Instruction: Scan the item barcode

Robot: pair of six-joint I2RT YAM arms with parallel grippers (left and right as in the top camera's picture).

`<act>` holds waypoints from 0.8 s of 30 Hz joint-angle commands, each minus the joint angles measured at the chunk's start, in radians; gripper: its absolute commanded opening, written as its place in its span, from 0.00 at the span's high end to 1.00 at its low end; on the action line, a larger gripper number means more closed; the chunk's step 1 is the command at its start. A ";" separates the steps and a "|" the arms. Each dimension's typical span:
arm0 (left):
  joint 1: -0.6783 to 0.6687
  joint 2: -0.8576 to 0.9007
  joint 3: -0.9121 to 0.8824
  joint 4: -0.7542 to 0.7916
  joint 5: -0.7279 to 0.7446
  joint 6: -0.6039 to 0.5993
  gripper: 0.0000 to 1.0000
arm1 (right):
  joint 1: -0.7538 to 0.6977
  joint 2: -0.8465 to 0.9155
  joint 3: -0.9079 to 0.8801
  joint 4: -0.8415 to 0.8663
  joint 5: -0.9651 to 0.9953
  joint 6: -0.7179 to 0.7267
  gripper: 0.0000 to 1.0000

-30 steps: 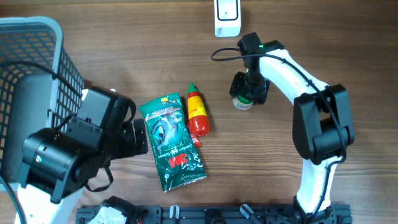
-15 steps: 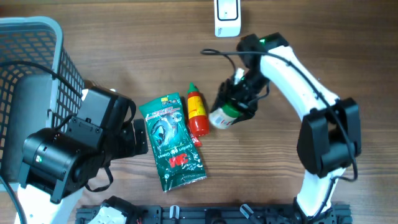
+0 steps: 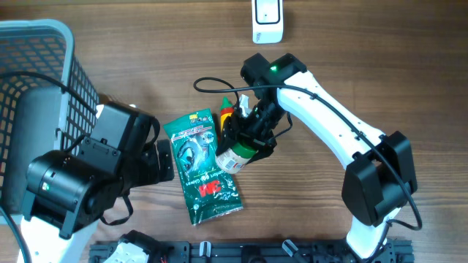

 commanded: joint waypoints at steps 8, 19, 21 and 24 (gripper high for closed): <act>0.004 -0.002 0.007 0.000 -0.012 -0.010 0.00 | -0.024 -0.027 0.023 -0.003 0.045 -0.045 0.52; 0.004 -0.002 0.007 0.000 -0.012 -0.010 0.00 | -0.051 -0.054 0.068 0.086 0.350 0.058 0.57; 0.004 -0.002 0.007 0.000 -0.012 -0.010 0.00 | -0.053 -0.080 0.154 0.142 0.470 0.060 0.56; 0.004 -0.002 0.007 0.000 -0.012 -0.010 0.00 | -0.052 -0.121 0.218 0.301 0.723 0.061 0.53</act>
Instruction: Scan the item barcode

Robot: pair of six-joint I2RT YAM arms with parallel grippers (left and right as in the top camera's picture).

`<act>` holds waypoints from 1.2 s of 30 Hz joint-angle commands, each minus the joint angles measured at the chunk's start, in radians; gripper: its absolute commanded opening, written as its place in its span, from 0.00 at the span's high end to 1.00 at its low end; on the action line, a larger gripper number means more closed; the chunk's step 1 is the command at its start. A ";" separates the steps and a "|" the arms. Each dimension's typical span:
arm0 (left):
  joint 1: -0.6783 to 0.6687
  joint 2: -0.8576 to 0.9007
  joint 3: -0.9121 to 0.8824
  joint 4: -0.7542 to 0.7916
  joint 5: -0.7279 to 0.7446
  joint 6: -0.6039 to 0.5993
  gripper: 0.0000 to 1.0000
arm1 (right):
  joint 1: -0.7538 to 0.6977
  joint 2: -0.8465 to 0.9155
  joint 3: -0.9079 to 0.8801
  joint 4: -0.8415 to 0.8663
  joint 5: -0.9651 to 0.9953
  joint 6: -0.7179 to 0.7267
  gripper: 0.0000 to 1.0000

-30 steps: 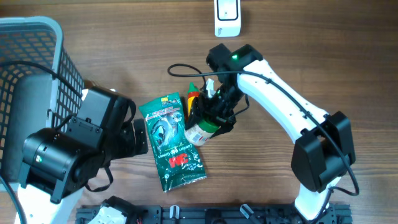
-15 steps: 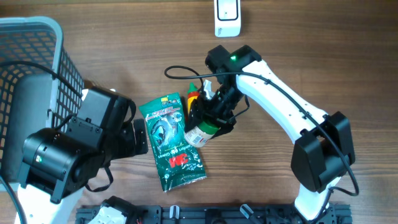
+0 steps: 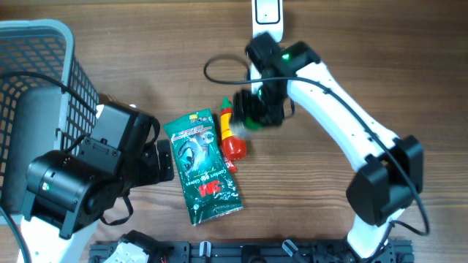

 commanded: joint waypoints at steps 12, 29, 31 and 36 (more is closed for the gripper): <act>0.004 -0.002 0.007 -0.001 -0.013 -0.010 0.00 | -0.018 0.073 0.077 0.743 0.889 -0.204 0.52; 0.004 -0.002 0.007 -0.001 -0.013 -0.010 0.00 | -0.172 0.378 0.078 1.334 0.633 -0.416 0.49; 0.004 -0.002 0.007 -0.001 -0.013 -0.010 0.00 | -0.172 0.354 0.078 1.289 0.626 -0.404 0.49; 0.004 -0.002 0.007 -0.001 -0.013 -0.010 0.00 | -0.240 0.173 0.078 0.969 0.626 -0.348 0.49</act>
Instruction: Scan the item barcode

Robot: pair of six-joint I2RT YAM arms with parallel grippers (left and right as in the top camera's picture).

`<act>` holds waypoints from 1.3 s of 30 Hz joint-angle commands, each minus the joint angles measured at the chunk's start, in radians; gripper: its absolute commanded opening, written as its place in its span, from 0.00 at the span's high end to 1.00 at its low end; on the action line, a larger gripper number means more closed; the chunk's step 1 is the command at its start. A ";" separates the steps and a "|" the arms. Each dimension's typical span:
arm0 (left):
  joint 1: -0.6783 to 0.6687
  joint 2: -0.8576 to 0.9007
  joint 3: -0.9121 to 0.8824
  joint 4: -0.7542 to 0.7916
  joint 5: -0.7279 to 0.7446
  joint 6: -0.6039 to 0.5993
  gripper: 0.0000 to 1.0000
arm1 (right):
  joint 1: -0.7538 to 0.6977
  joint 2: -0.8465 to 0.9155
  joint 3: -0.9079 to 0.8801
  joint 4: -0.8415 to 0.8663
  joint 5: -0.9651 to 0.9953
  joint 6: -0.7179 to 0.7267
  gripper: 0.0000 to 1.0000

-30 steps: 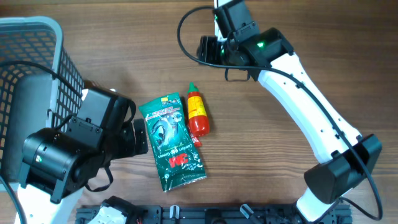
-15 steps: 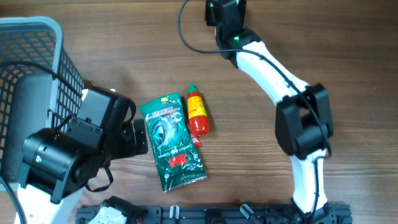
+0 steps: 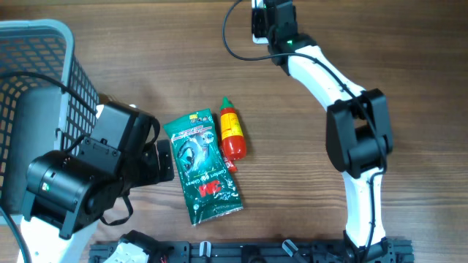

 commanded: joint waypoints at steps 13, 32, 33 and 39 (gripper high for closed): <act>0.004 -0.002 0.007 0.000 -0.013 -0.010 0.00 | -0.737 -0.288 0.007 -0.716 -0.128 0.150 0.45; 0.004 -0.002 0.007 0.000 -0.013 -0.010 0.00 | -1.121 -0.128 0.062 -0.755 -0.170 0.165 0.00; 0.004 -0.002 0.007 0.000 -0.013 -0.010 0.00 | -1.121 -0.150 0.085 -0.774 -0.191 0.174 0.00; 0.004 -0.002 0.007 0.000 -0.013 -0.010 0.00 | -1.076 -0.409 0.170 -0.935 -0.438 0.322 0.00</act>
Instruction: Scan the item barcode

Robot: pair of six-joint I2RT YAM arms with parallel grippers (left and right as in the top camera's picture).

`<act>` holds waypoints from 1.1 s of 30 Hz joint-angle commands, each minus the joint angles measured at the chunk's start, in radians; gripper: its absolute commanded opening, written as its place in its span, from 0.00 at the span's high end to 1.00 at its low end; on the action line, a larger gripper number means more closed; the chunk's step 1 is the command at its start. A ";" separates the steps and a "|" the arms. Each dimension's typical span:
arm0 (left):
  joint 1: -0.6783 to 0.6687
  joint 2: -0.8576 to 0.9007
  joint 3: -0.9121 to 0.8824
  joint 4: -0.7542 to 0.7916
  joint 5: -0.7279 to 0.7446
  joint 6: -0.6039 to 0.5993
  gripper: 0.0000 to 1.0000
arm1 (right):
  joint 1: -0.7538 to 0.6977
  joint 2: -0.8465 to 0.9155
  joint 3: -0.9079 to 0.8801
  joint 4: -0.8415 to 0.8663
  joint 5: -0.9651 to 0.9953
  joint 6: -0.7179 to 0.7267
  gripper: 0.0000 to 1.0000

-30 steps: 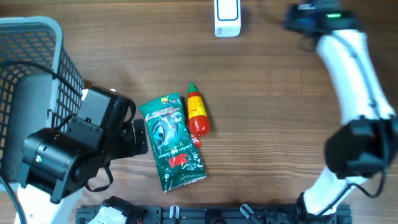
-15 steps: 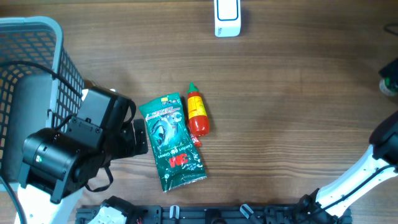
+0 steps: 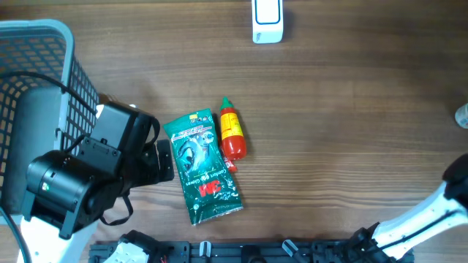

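The white barcode scanner (image 3: 267, 20) stands at the table's far edge. A green 3M packet (image 3: 203, 166) lies flat in the middle, with a red sauce bottle (image 3: 232, 133) with a green cap beside its right edge. My left gripper (image 3: 164, 159) sits low against the packet's left edge, and the bulky black wrist hides its fingers. Only the right arm's white link (image 3: 428, 219) shows, at the lower right corner, and its gripper is outside the frame. A small pale object (image 3: 462, 115) shows at the right edge; what it is cannot be told.
A grey mesh basket (image 3: 44, 66) fills the upper left corner, partly behind the left arm. A black rail (image 3: 241, 252) runs along the near edge of the table.
The right arm has left the scanner at the far edge and now lies at the lower right corner, with its gripper out of the frame. Packet, red bottle and left arm have not moved.
My right gripper first gripped a white-and-green container beside the red bottle. Then it held it raised, nearer the scanner. Then the gripper was right at the scanner. Now the arm is swung to the right and the container is no longer in the middle of the table.
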 commanded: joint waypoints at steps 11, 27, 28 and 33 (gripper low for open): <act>0.003 -0.002 0.008 0.000 -0.012 -0.010 0.00 | 0.414 -0.620 0.051 -0.416 -0.283 0.234 0.00; 0.003 -0.002 0.008 0.000 -0.012 -0.010 0.00 | 0.579 -0.657 0.051 -0.557 -0.239 -0.026 0.00; 0.003 -0.002 0.008 0.000 -0.012 -0.010 0.00 | 0.579 -0.657 0.051 -0.557 -0.239 -0.034 0.00; 0.003 -0.002 0.008 0.000 -0.012 -0.010 0.00 | 0.579 -0.657 0.051 -0.557 -0.233 -0.098 0.00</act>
